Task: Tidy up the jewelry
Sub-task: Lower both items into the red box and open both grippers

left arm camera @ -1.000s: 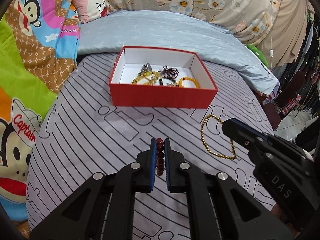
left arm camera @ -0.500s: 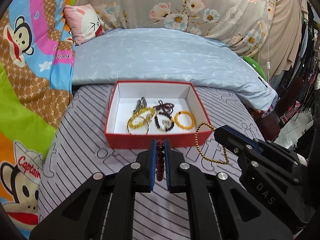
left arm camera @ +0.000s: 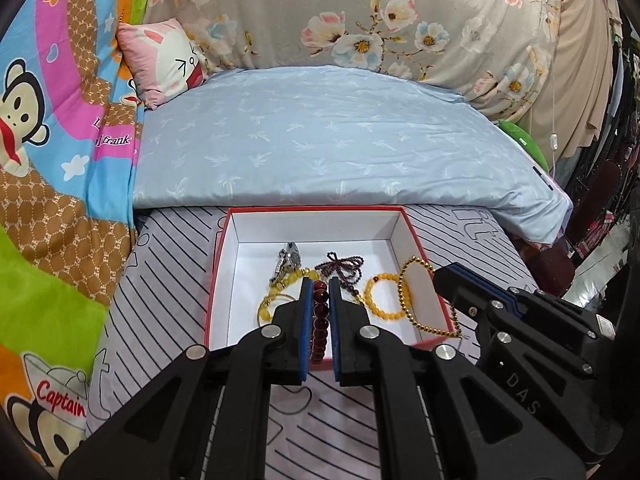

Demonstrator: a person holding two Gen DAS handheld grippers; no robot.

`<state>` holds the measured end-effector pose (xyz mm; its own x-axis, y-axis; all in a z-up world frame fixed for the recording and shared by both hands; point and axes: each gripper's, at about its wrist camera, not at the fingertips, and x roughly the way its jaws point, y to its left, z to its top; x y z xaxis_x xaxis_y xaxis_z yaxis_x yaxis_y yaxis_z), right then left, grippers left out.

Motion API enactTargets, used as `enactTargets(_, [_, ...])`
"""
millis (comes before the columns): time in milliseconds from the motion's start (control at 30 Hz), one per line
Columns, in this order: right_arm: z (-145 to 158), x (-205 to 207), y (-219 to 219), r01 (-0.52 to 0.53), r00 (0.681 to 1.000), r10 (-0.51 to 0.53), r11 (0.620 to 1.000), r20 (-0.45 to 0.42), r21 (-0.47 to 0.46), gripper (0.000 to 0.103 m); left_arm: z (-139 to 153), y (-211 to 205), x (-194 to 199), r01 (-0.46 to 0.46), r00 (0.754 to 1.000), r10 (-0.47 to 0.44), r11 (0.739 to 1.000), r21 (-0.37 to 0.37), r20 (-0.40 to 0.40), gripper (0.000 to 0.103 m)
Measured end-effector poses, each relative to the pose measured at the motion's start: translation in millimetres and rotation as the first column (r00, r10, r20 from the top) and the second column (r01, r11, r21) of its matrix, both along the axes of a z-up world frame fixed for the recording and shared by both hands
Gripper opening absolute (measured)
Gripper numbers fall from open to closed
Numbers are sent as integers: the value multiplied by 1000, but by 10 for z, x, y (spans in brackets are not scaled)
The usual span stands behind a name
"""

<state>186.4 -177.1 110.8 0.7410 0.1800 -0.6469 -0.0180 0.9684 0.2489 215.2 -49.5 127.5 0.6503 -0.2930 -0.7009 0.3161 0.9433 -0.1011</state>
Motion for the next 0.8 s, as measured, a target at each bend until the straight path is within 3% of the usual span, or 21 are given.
enactTargets(300, [-270, 354, -10, 10, 999, -10, 1000, -51, -2, 2, -288, -67, 420, -19, 999, 20, 999, 30, -41, 7])
enactTargets(800, [-533, 576, -31, 30, 995, -31, 999, -100, -12, 2, -552, -108, 661, -22, 997, 25, 999, 47, -79, 7])
